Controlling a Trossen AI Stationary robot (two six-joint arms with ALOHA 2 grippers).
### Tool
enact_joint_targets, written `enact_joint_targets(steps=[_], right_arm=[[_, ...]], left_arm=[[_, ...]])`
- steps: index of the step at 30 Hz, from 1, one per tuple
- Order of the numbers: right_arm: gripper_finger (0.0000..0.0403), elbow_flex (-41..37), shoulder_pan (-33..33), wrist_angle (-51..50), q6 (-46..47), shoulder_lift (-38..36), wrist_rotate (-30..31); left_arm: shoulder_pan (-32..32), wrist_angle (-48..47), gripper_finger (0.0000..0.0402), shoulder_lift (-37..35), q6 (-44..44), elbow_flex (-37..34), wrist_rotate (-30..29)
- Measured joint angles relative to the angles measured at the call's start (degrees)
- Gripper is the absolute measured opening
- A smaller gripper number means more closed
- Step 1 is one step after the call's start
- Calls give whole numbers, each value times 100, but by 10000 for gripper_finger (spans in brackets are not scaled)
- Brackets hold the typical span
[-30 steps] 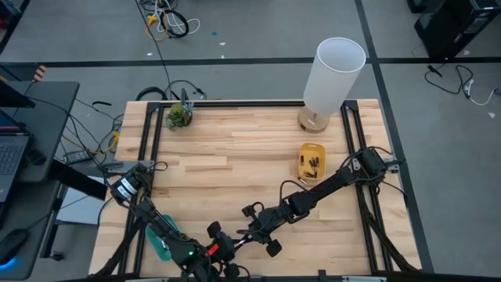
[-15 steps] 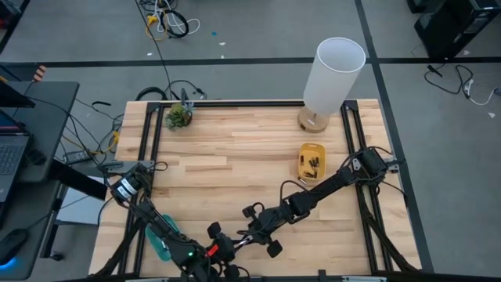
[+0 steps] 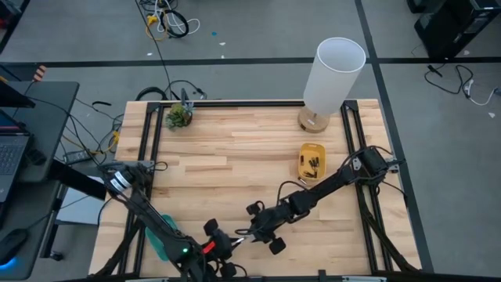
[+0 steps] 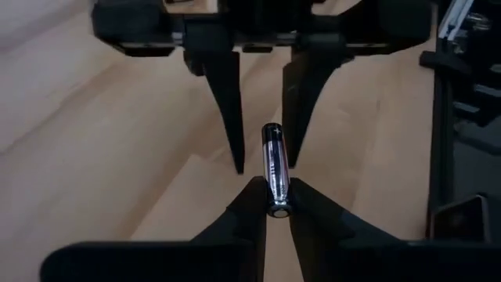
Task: Sort batteries
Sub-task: Put the silver battery into the blue bin
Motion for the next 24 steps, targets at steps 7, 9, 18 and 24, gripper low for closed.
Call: enact_joint_targets(steps=[7,9,18,24], right_arm=[[133,0,-131,-467,117,-13,2],[133,-29,-155,-471,172,-16,0],[133,-493,-244,350,443,-16,0],[132,-794,-280,805,620,-18,0]], left_arm=[[-70,-1306,55,-675,-453,0,1278],[-113,-1760,55,-873,-631,0,2226],[-498,-3651,55,-1792,-2089,-7,4338],[-796,-4455,56,-2074,-2663,-6,4263]])
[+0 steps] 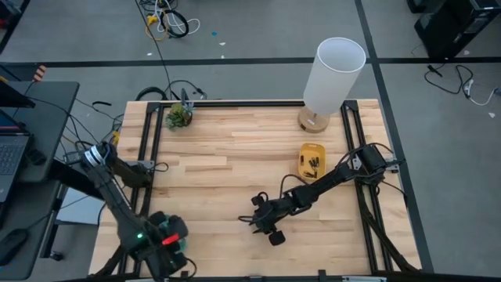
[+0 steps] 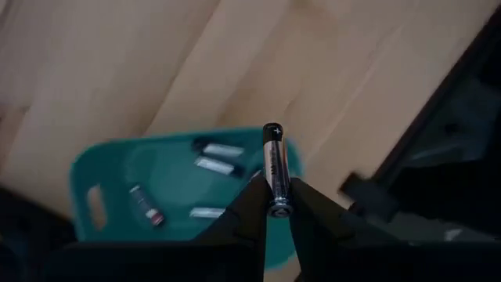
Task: Sort batteries
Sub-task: Put the silver battery into the blue bin, then move the blue bin to the center of the table
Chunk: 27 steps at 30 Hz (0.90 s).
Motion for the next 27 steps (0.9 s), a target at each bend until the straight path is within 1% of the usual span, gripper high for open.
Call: enact_joint_targets(steps=[3,9,13,19,23,27], right_arm=[[132,-205,-31,315,184,0,0],[132,-922,-46,2002,569,0,-142],[132,-1247,-75,2636,825,0,-160],[132,-1388,-89,2785,935,0,-160],[132,-1387,-85,2793,935,0,-160],[132,-1387,-85,2835,935,0,-162]], left_arm=[[-179,-164,59,43,-56,-7,67],[-465,-145,70,233,-338,-7,273],[-554,-269,74,248,-832,-90,298],[-583,-714,75,247,-1501,-93,333],[-590,-745,79,245,-1684,-93,276],[-590,-784,103,245,-1885,-93,244]])
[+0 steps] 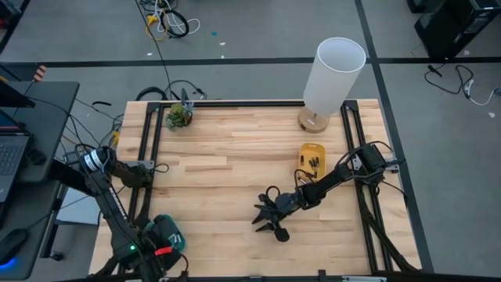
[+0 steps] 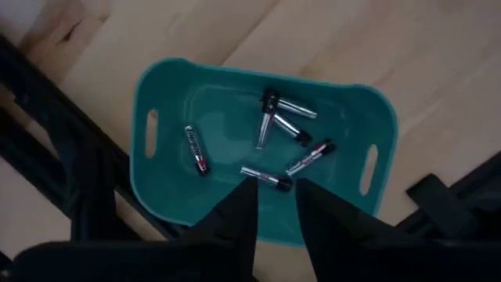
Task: Sort batteries
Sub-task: Move the blue bin to the center of the table
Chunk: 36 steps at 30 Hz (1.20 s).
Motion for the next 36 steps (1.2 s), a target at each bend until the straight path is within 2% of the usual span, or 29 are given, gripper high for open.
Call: enact_joint_targets(steps=[7,10,18,27,36], right_arm=[[132,0,0,-24,177,0,0],[132,0,-3,-13,236,0,2],[132,0,-24,-4,299,0,0],[132,0,-24,39,407,0,2],[132,0,-24,37,428,0,2]], left_arm=[[-62,-170,158,0,-1005,0,96],[-144,-401,170,0,-1434,0,-77],[-142,-1029,171,0,-1115,-307,-143],[-143,-183,163,-7,-1012,-1421,467],[-142,381,163,-11,-815,-2047,763]])
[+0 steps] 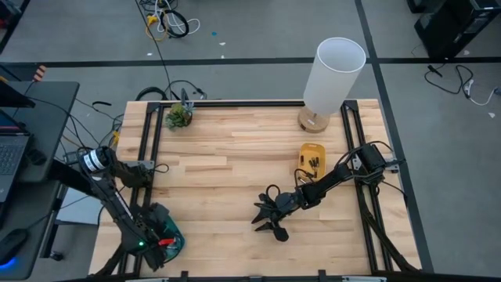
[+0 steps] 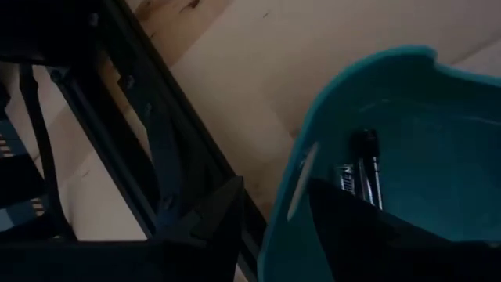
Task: Sort batteries
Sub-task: Move the blue bin to the center of the table
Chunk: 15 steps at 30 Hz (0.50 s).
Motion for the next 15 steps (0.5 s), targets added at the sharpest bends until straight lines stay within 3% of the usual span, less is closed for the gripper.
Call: enact_joint_targets(steps=[5,15], right_arm=[[132,0,0,0,0,0,0],[132,0,-13,17,-11,0,-2]], left_arm=[[11,184,152,0,146,-145,94],[339,136,52,-20,355,-141,-67]])
